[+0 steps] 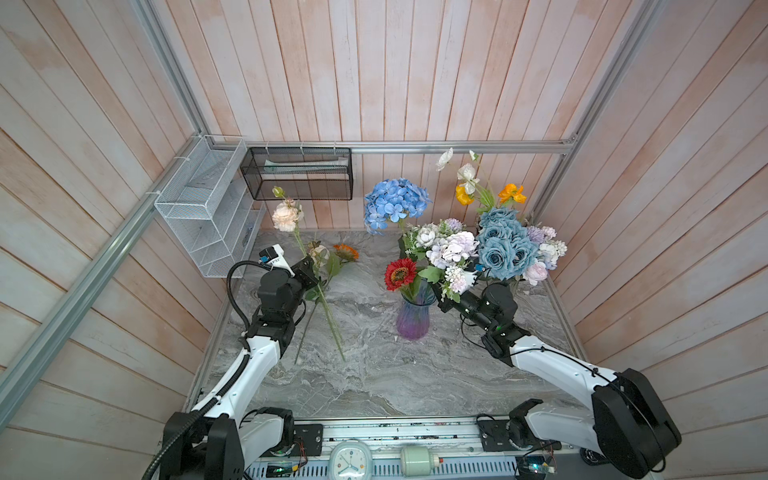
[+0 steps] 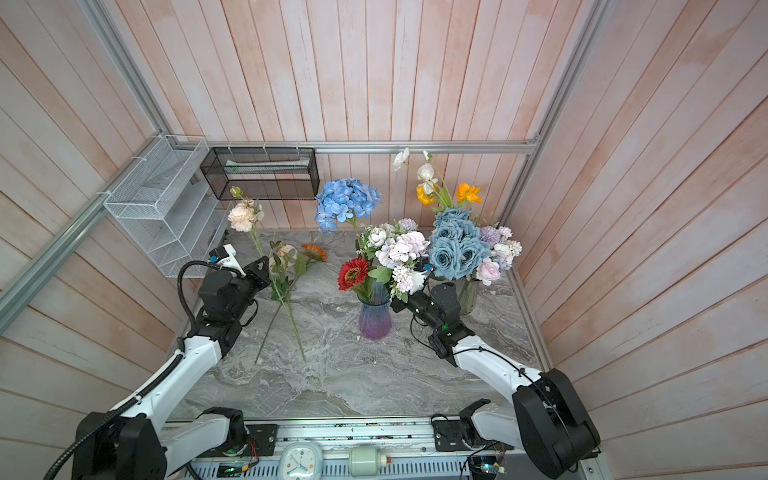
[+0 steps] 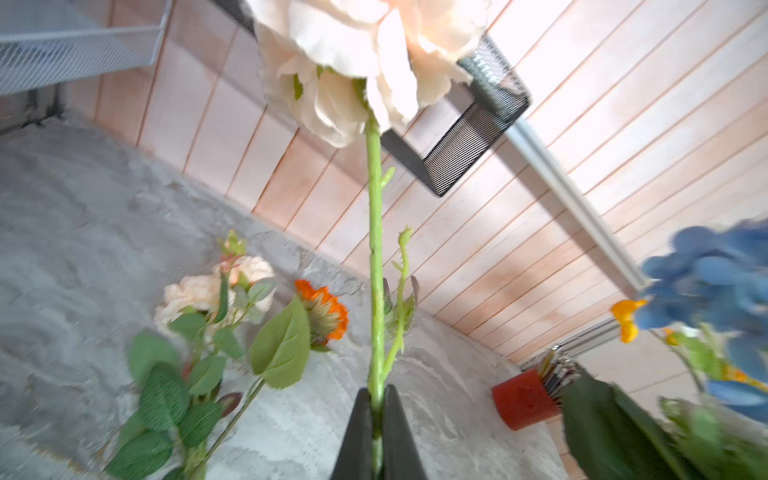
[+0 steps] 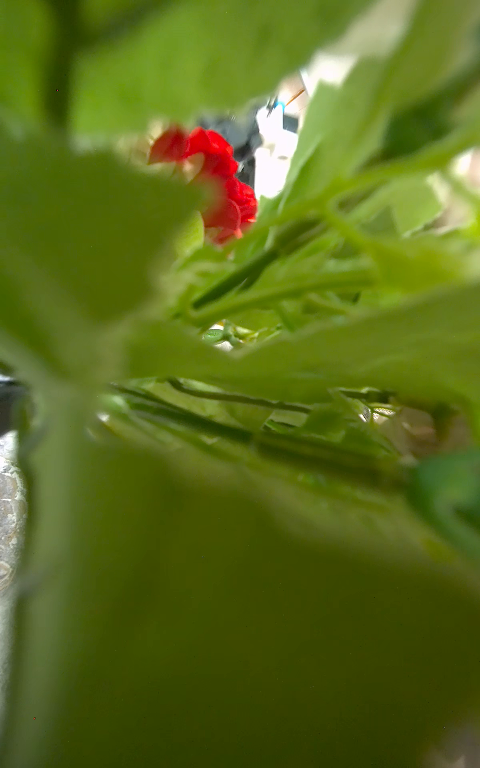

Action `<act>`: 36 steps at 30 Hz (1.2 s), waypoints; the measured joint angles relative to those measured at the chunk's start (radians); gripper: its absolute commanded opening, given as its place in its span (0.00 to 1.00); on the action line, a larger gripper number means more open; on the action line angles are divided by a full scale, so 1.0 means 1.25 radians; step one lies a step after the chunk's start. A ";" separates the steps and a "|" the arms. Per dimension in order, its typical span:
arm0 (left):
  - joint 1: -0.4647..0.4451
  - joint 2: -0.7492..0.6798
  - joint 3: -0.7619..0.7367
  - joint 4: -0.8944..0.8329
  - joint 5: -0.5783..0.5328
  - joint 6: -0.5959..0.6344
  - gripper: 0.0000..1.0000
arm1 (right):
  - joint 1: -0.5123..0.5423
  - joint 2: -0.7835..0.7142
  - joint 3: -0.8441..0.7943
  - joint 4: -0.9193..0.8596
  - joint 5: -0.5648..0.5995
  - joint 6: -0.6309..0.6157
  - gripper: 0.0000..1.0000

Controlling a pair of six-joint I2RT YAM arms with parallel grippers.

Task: Arrange the flowers into the vase
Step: 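Lift the peach rose high with the left gripper toward the vase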

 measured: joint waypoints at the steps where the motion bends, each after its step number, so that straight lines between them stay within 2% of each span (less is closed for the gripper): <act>1: -0.007 -0.016 0.000 0.013 0.008 0.009 0.00 | 0.000 0.001 0.000 0.001 0.000 0.000 0.13; 9: -0.045 -0.074 0.038 0.079 0.121 0.070 0.00 | -0.002 0.007 0.001 0.006 -0.003 0.002 0.13; 18: -0.074 -0.078 0.151 0.204 0.266 0.009 0.00 | -0.003 0.009 0.002 0.007 -0.005 0.003 0.13; 27: -0.220 -0.063 0.197 0.396 0.284 0.029 0.00 | -0.003 0.012 0.002 0.010 -0.006 0.005 0.13; 36: -0.386 0.103 0.235 0.560 0.266 0.105 0.00 | -0.003 0.012 0.002 0.010 -0.007 0.008 0.13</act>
